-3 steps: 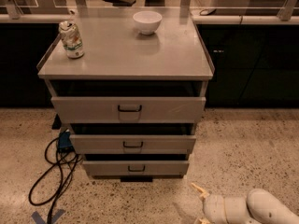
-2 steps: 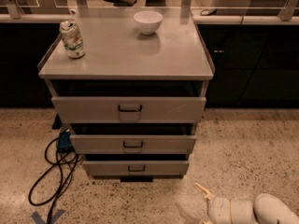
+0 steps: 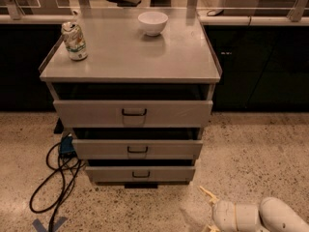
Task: Open bottom drawer
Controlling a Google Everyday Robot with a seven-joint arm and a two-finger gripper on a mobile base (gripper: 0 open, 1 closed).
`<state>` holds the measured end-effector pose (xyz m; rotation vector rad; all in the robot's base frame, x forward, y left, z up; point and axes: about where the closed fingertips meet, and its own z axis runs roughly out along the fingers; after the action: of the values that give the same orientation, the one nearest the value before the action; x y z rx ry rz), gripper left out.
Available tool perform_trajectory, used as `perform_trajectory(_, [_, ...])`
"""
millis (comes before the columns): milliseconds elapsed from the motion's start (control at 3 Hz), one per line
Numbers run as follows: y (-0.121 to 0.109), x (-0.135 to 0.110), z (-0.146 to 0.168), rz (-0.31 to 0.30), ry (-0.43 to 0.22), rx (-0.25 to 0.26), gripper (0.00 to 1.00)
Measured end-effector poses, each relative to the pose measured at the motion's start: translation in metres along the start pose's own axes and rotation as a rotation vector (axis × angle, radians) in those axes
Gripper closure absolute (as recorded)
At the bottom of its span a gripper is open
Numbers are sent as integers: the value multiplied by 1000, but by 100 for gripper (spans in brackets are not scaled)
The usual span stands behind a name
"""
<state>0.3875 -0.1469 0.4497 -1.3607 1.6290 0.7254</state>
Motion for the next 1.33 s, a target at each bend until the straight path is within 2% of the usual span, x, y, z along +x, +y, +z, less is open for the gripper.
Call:
perform_trajectory(333, [-36, -9, 18, -131, -55, 56, 0])
perform_trajectory(667, [-53, -10, 41, -282, 50, 58, 0])
perform_trajectory(1000, [-68, -6, 40, -340, 112, 106, 0])
perform_trajectory(1333, [-65, -16, 35, -352, 103, 102, 0])
